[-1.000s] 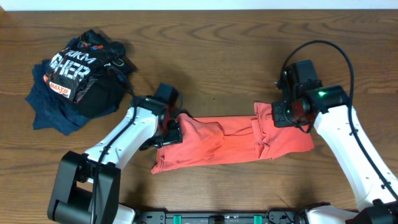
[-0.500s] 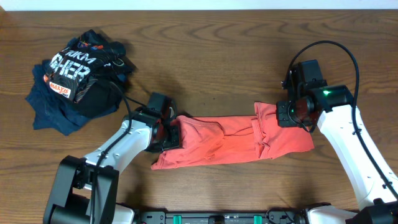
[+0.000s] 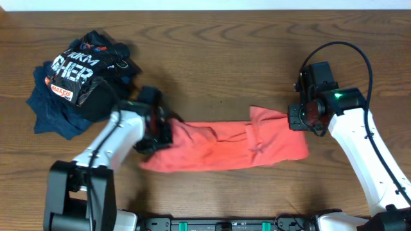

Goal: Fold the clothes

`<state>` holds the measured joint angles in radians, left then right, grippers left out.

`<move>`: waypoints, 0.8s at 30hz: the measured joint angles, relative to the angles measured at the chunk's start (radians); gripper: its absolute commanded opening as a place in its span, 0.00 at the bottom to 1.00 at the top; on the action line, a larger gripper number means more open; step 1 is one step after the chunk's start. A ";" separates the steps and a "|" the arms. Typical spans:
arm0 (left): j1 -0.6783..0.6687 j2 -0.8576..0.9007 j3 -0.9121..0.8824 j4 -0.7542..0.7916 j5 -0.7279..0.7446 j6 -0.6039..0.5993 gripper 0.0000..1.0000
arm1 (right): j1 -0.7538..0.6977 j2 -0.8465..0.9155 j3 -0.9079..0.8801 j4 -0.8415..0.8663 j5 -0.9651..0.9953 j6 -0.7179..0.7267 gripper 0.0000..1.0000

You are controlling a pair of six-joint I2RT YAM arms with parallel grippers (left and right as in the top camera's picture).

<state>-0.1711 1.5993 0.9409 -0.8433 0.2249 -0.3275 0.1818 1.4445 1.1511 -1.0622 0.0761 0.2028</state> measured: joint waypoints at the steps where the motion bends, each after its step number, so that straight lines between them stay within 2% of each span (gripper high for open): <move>1: 0.020 0.000 0.034 -0.025 -0.020 0.005 0.06 | -0.006 0.000 0.000 0.000 0.003 0.002 0.31; 7: 0.110 0.000 0.220 -0.156 -0.083 0.022 0.06 | -0.074 0.000 0.000 -0.014 0.013 0.007 0.31; 12: 0.077 0.000 0.318 -0.249 -0.102 0.021 0.06 | -0.106 0.000 0.000 -0.023 0.020 0.007 0.32; 18: -0.095 0.000 0.369 -0.243 -0.101 -0.021 0.06 | -0.114 0.000 0.000 -0.034 0.023 0.007 0.31; 24: -0.345 0.002 0.370 -0.125 -0.101 -0.100 0.06 | -0.122 0.000 0.000 -0.042 0.026 0.007 0.31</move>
<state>-0.5163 1.6009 1.3106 -0.9680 0.1234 -0.4271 0.0597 1.4445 1.1507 -1.1042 0.1017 0.2096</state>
